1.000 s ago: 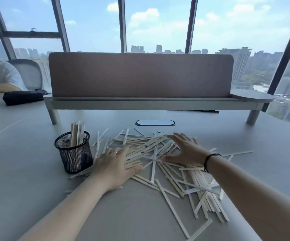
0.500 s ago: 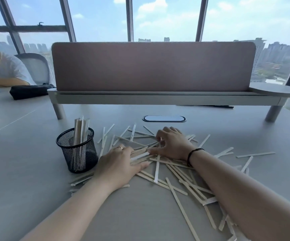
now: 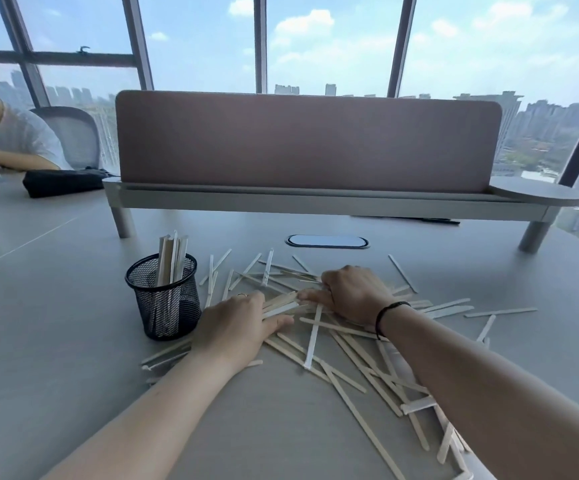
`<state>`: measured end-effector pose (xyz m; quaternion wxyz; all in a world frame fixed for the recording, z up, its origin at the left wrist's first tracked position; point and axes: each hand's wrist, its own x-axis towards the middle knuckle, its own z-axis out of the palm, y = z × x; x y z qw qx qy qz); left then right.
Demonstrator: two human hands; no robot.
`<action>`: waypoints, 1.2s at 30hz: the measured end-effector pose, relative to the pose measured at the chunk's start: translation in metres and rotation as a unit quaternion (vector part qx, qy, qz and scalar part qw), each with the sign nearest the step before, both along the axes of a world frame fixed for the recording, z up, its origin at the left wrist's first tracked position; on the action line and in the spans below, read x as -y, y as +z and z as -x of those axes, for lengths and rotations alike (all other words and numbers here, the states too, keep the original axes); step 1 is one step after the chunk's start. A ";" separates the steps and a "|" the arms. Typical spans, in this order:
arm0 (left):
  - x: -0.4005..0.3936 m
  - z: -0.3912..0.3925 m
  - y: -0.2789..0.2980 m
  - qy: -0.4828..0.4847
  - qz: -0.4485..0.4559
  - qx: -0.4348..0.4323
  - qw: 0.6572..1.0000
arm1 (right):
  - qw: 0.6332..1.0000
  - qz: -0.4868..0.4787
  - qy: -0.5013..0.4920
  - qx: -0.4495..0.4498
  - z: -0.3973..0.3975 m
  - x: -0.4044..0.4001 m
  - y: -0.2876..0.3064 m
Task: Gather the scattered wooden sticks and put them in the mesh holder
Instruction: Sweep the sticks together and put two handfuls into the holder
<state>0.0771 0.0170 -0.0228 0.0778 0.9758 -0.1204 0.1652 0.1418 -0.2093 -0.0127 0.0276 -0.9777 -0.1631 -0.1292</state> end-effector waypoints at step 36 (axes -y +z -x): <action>-0.003 0.025 0.055 -0.129 0.330 0.253 0.900 | 0.982 -0.154 -0.067 -0.083 0.028 -0.002 0.042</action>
